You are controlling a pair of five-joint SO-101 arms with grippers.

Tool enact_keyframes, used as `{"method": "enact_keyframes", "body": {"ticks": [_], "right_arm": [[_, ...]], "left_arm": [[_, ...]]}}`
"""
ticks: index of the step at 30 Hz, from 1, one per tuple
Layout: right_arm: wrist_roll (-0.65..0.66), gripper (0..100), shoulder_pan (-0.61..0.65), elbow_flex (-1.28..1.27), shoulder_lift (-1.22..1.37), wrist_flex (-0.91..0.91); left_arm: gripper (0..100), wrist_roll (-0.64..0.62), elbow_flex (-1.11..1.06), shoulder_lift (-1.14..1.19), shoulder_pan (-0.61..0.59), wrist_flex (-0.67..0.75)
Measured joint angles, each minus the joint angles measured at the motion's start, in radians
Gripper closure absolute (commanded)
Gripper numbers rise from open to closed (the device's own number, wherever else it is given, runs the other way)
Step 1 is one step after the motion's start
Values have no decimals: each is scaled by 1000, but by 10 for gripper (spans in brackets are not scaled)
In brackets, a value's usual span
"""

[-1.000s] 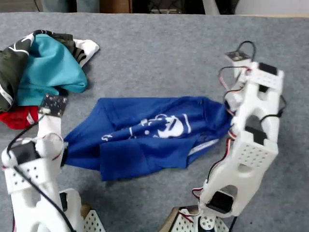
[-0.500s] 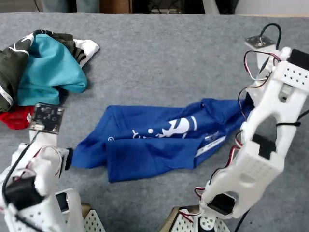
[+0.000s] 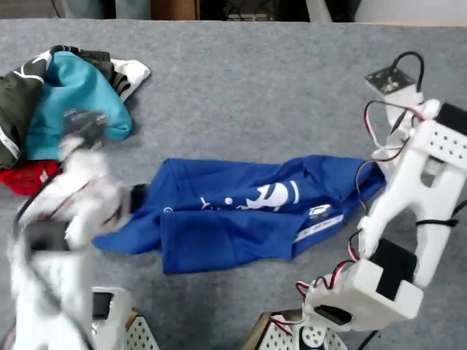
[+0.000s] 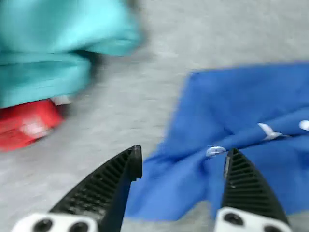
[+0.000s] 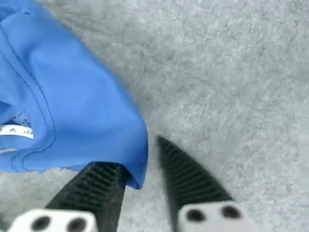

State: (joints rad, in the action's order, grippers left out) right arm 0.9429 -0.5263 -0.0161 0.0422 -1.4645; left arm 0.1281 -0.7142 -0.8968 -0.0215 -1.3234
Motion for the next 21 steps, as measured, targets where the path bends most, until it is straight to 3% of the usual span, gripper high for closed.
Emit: {"method": "enact_keyframes", "body": {"ticks": [2, 4, 11, 17, 21], "right_arm": [[-2, 643, 0, -63, 0, 80], [-28, 660, -5, -91, 0, 157], [-282, 917, -103, -104, 0, 356], [-324, 916, -109, -173, 0, 404], [-325, 917, -103, -235, 0, 453]], "left_arm": [[716, -78, -2, 163, 97, 95], [716, -161, 32, 319, 146, 173], [787, -446, 293, 786, 195, 126], [809, -468, 479, 1074, 247, 37], [809, -494, 585, 1135, 299, -9]]}}
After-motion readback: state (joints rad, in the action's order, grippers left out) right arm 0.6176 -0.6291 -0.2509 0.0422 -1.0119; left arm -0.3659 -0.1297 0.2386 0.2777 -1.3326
